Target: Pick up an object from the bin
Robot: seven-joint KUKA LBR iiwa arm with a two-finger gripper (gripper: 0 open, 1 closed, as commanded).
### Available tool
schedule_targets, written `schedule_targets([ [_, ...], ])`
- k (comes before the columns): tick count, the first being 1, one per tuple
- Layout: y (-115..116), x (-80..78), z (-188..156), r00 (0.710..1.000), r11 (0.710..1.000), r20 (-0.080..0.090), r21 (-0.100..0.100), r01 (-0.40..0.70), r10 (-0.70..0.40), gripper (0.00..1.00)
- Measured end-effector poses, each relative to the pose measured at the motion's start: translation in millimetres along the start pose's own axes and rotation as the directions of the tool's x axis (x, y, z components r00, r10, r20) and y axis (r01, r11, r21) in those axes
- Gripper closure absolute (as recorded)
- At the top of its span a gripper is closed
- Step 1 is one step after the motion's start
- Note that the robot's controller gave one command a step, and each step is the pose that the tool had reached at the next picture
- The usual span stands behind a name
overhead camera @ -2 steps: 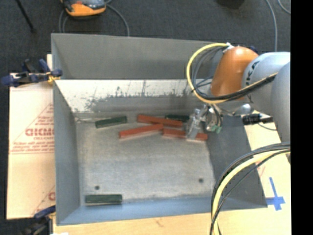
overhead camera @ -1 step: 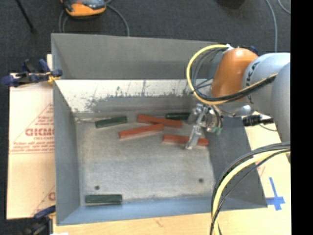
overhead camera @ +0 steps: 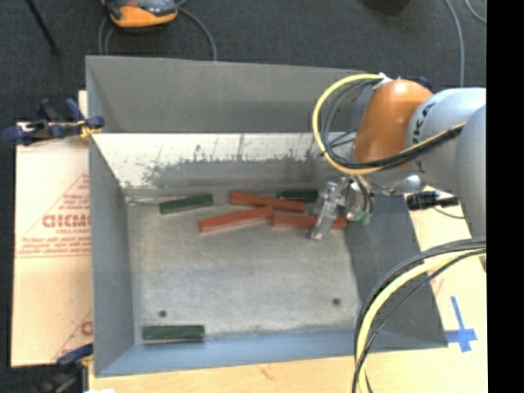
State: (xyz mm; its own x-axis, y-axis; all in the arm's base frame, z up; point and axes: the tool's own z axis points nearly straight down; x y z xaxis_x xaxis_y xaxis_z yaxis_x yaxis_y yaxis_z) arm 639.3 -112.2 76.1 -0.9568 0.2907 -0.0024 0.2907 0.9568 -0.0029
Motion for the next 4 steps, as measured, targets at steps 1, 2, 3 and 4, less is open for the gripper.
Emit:
schedule_targets([
  [1, 0, 0.0, 0, 1.000, 1.000, 0.000, 0.000, 0.000, 0.000, 1.00],
  [2, 13, -9.8, -116, 1.000, 1.000, 0.002, -0.003, -0.021, 0.021, 1.00],
  [3, 13, -9.8, -116, 1.000, 1.000, 0.002, -0.003, -0.020, 0.020, 1.00],
  [4, 2, -6.7, -151, 0.998, 0.998, -0.002, -0.002, 0.058, -0.058, 1.00],
])
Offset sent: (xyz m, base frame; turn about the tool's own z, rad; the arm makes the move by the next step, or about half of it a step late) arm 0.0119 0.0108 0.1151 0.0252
